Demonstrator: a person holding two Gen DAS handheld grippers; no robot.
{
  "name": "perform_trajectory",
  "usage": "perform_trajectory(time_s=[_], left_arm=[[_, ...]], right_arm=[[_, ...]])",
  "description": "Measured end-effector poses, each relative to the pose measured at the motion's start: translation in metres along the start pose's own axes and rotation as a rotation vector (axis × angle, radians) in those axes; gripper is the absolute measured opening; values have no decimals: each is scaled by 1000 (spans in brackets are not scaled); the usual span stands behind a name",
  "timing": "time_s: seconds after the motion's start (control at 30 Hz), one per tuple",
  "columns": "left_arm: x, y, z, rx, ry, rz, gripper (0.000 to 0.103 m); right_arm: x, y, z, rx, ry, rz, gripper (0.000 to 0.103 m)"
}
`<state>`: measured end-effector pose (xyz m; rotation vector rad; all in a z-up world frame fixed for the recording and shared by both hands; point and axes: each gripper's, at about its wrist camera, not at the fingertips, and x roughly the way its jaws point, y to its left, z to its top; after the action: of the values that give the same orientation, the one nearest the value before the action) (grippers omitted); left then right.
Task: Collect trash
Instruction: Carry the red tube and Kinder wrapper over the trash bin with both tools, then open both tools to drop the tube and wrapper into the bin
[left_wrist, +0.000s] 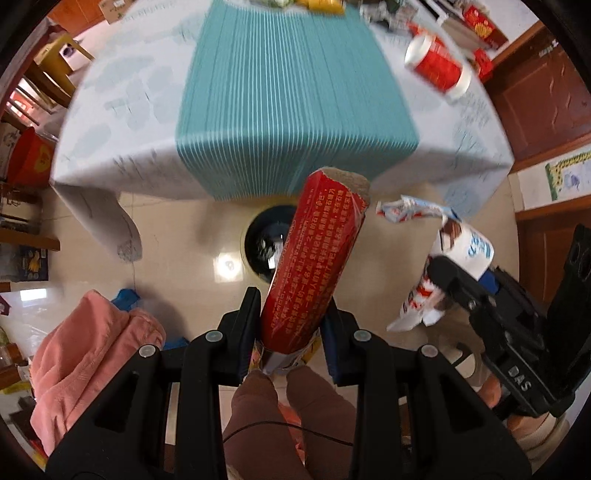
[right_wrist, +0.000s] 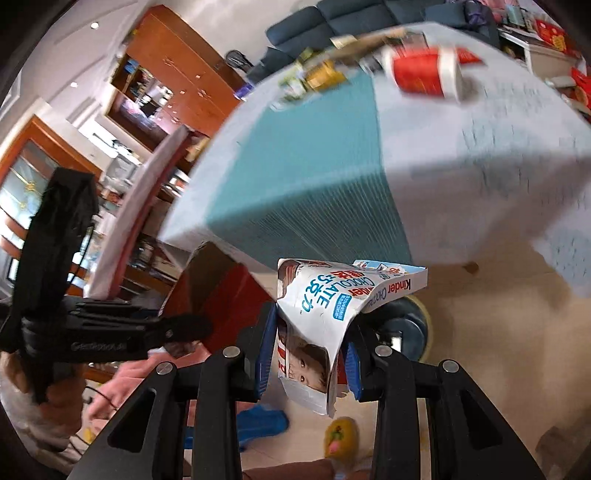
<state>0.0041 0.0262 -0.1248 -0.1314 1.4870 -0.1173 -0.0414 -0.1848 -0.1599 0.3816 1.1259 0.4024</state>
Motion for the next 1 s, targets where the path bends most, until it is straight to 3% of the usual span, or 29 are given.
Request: perform_trajectory(time_s=[0.3, 0.6, 0.77, 1.0], left_arm=[[124, 17, -22, 35, 41, 16, 28], [250, 17, -3, 84, 29, 17, 29], [296, 12, 11, 112, 21, 4, 32], [332, 23, 21, 116, 6, 11, 62]], right_arm=[[108, -65, -58, 76, 54, -100, 33], [206, -116, -87, 93, 83, -131, 33], [256, -138, -92, 102, 93, -128, 35], [295, -153, -97, 110, 118, -135, 56]])
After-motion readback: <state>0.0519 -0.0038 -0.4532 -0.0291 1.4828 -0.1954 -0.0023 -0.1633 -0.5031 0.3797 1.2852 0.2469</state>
